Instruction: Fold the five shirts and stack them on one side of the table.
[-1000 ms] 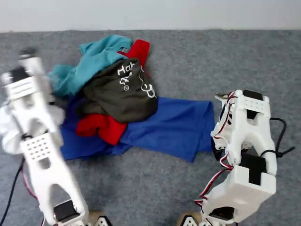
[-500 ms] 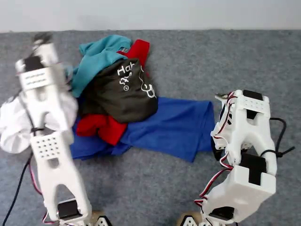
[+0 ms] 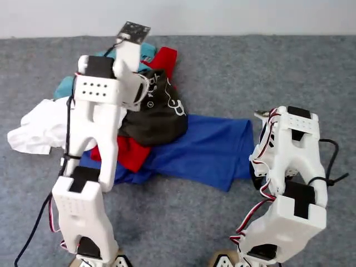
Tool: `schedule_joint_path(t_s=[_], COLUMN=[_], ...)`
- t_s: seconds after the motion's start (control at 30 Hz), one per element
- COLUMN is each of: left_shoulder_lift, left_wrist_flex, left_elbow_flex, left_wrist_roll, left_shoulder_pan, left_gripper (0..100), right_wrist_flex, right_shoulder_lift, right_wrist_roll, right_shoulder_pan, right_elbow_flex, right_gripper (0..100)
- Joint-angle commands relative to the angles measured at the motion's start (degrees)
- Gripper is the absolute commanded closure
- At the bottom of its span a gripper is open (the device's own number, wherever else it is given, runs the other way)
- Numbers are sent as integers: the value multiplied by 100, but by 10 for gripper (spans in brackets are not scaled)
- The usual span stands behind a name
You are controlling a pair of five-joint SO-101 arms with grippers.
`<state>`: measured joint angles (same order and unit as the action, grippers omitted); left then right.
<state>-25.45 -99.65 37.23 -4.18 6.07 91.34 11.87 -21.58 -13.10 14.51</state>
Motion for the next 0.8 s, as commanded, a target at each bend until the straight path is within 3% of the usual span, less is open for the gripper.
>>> schedule_joint_path(t_s=[0.0, 0.17, 0.33, 0.43, 0.77], left_shoulder_lift=[343, 334, 334, 334, -176], left_wrist_flex=[-79, -26, 712, 1345, 2215], left_elbow_flex=[-330, -1393, -2492, -3020, -3512], left_wrist_roll=[-466, -1169, -1688, -1688, -1653], left_shoulder_pan=[229, 774, 1451, 1688, 1644], left_gripper=[847, 845, 845, 844, 848], right_wrist_flex=[-48, -48, -48, -40, -31], right_shoulder_lift=[-303, -303, -303, -303, -303], right_wrist_roll=[9, 9, 9, 9, 9], right_shoulder_pan=[-57, -57, -57, -57, -57], right_elbow_flex=[9, 9, 9, 9, 9], right_gripper=[759, 759, 759, 759, 759])
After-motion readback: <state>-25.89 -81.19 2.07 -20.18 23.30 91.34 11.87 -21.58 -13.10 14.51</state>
